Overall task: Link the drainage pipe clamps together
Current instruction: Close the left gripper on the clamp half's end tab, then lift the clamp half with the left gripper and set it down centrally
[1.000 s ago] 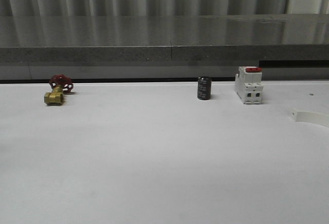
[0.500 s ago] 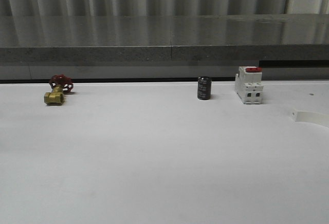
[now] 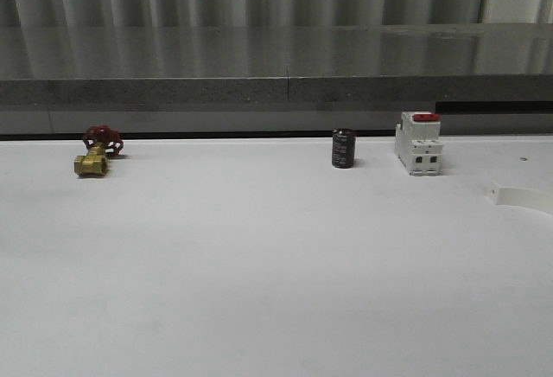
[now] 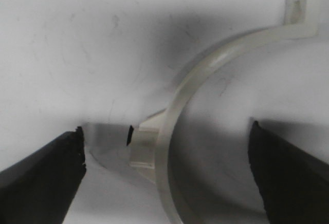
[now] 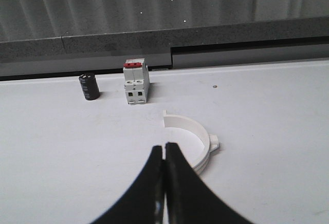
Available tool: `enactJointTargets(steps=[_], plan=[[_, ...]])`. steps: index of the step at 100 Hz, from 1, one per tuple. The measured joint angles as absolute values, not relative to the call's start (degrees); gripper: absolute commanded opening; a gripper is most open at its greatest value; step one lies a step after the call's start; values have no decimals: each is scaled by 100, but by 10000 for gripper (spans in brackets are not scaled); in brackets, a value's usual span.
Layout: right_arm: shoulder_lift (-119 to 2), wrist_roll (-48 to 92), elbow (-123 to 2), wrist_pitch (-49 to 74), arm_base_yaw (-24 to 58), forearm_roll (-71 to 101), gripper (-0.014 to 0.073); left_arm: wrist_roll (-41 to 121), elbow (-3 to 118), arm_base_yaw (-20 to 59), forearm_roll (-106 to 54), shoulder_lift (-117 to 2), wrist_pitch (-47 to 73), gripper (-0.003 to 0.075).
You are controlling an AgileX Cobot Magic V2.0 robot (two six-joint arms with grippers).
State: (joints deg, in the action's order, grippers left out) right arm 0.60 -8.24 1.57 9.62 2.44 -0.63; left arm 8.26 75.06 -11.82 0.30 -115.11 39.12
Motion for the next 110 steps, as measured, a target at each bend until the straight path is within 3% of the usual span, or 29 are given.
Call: enactJointTargets(steps=[9,16,43,80,110], plan=[[60,-824,157,962,244,-63,-69,826,7541,-1182,0,-11533,3908,607],[60,-824,157,962,244,-63,-69,826,7552,-1182,0,-11545,3908,542],[60,-824,157,962,244,-63,-69,826,7552,-1182,0,-11554,3920,-21],[60,-824,157,962,244,-63,-69,828,7542,-1108,-442,-10888,4423,-20],[60,-824,157,962,244,-63,-69,288,7542,-347,-613,-10146,4963,-20]])
